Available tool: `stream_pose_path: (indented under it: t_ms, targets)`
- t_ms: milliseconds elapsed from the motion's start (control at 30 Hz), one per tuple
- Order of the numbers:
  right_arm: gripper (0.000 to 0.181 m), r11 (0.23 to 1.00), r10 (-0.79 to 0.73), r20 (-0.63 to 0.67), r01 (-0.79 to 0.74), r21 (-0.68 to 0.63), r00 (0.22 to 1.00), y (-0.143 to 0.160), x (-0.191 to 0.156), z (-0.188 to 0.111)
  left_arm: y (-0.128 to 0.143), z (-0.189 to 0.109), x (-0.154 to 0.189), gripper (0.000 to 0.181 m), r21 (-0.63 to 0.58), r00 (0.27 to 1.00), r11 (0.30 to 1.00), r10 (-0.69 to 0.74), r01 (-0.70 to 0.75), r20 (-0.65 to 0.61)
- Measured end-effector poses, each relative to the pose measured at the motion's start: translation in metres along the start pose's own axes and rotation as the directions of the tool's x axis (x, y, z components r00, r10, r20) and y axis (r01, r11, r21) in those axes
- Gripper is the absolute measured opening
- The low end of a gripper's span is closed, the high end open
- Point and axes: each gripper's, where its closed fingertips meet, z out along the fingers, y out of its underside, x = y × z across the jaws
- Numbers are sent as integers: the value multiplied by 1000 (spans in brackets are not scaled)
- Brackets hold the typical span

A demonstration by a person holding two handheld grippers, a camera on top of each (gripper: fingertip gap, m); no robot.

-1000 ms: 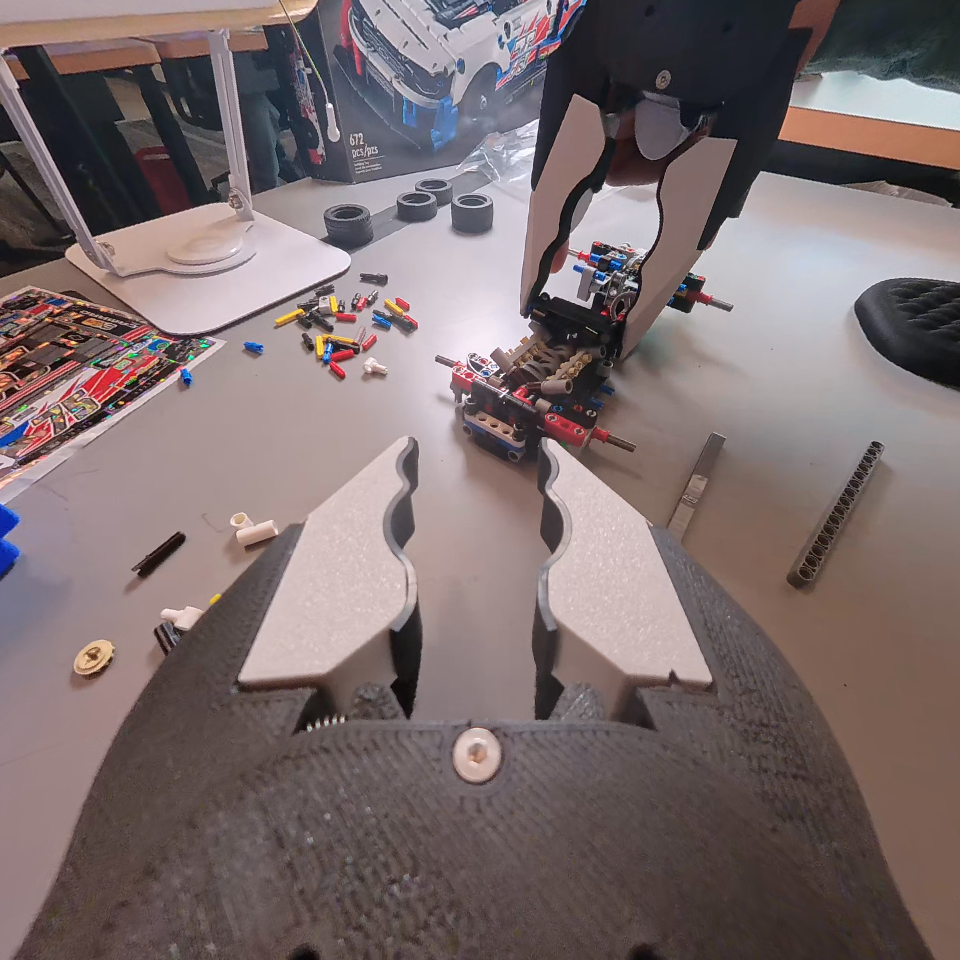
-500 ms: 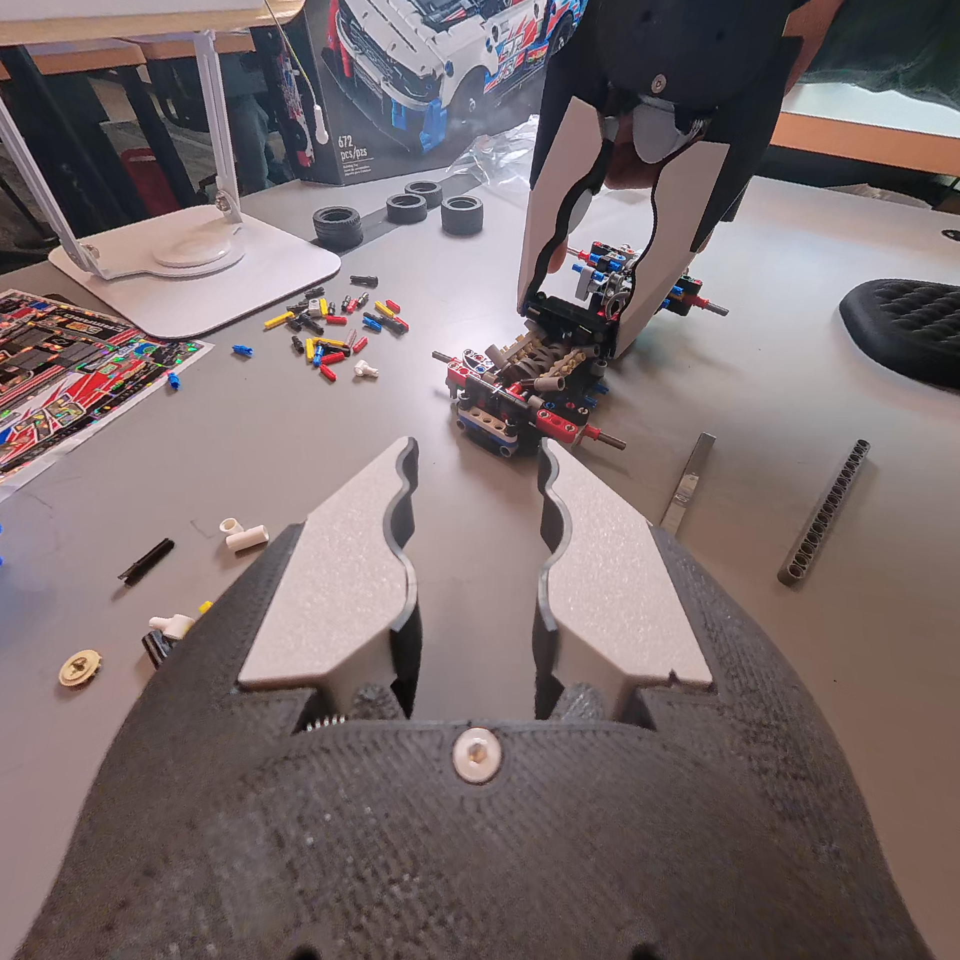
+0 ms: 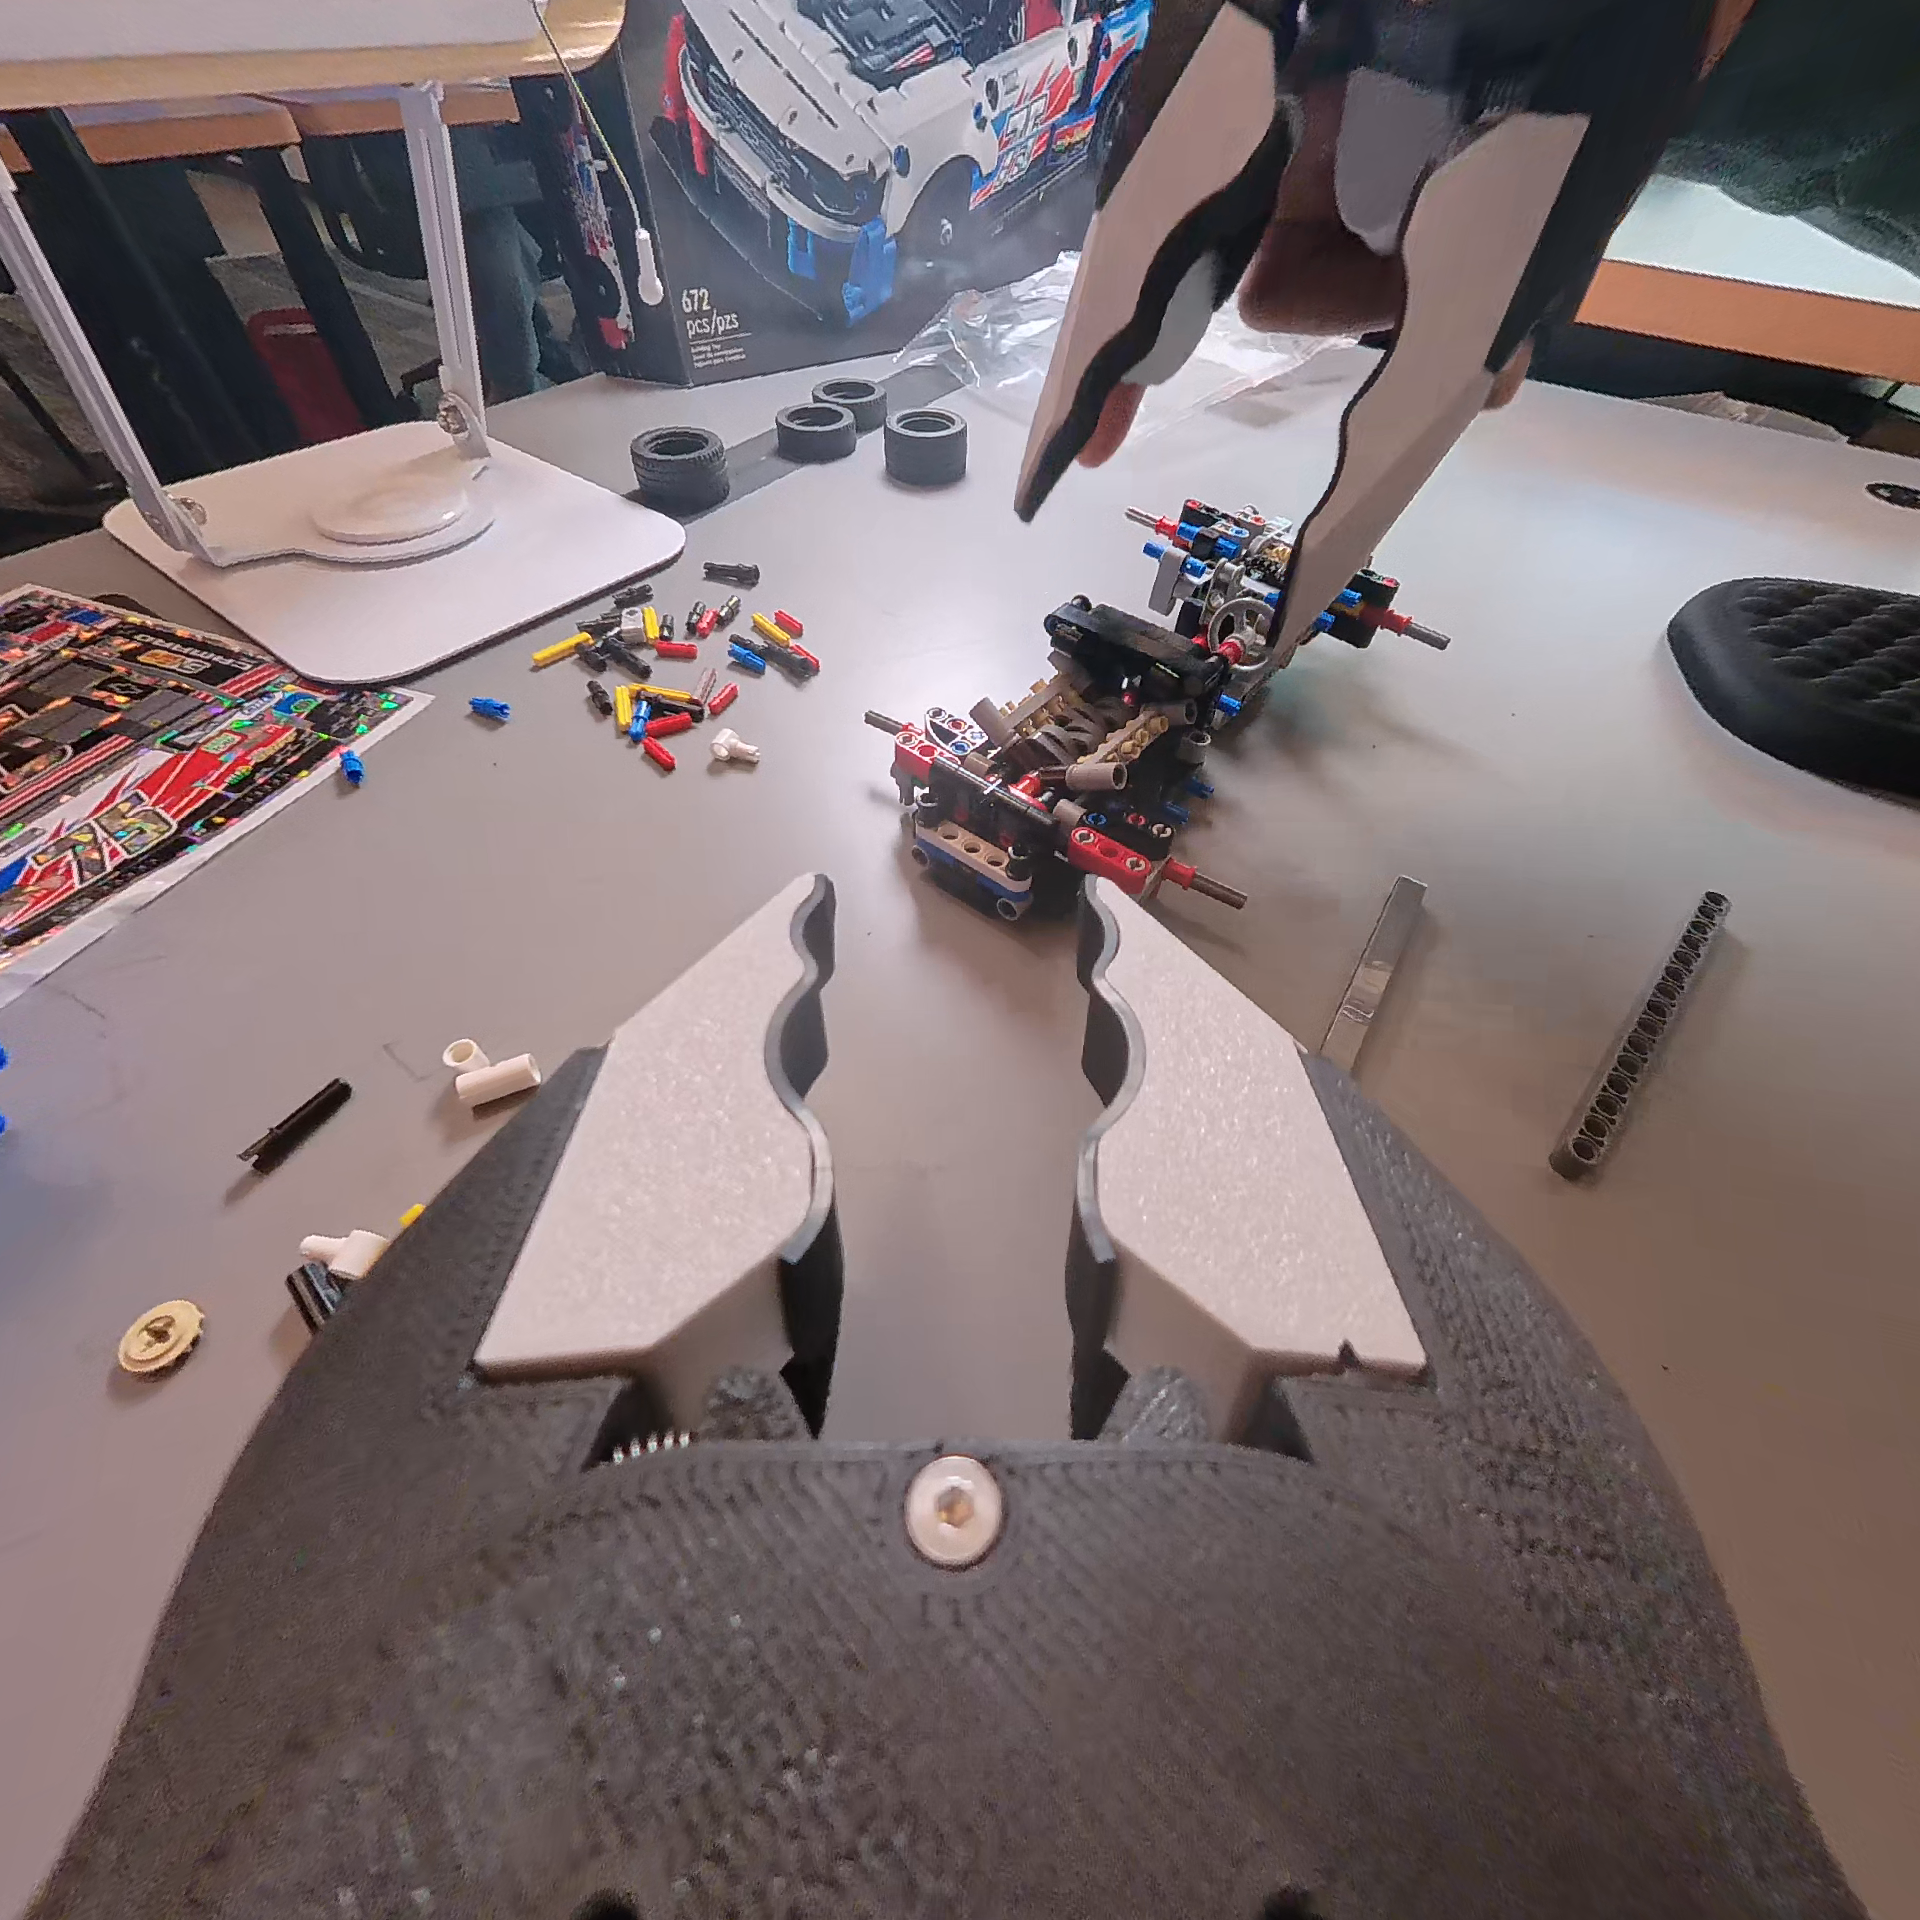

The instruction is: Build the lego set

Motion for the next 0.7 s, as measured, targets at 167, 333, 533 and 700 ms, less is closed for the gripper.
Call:
stream_pose_path:
  t_ms: [167, 333, 533, 700]
  targets:
    - [75, 939, 109, -115, -65, 338, 987, -29, 3, -39, -1, 0, 0, 46, 6, 1000, 1000, -3, 3, 0]
    - [67, 770, 276, -204, -89, 632, 939, -27, -1, -84, -3, -1, -3, 45, 24, 1000, 1000, -2, 2, 13]
    - [38, 694, 377, -318, -38, 719, 870, -11, 7, -104, -18, -3, -19, 43, 77, 994, 996, 36, -44, 102]
    - [17, 776, 313, -444, 43, 630, 840, -67, 75, -94, -73, -2, -57, 38, 212, 979, 977, -51, 8, 196]
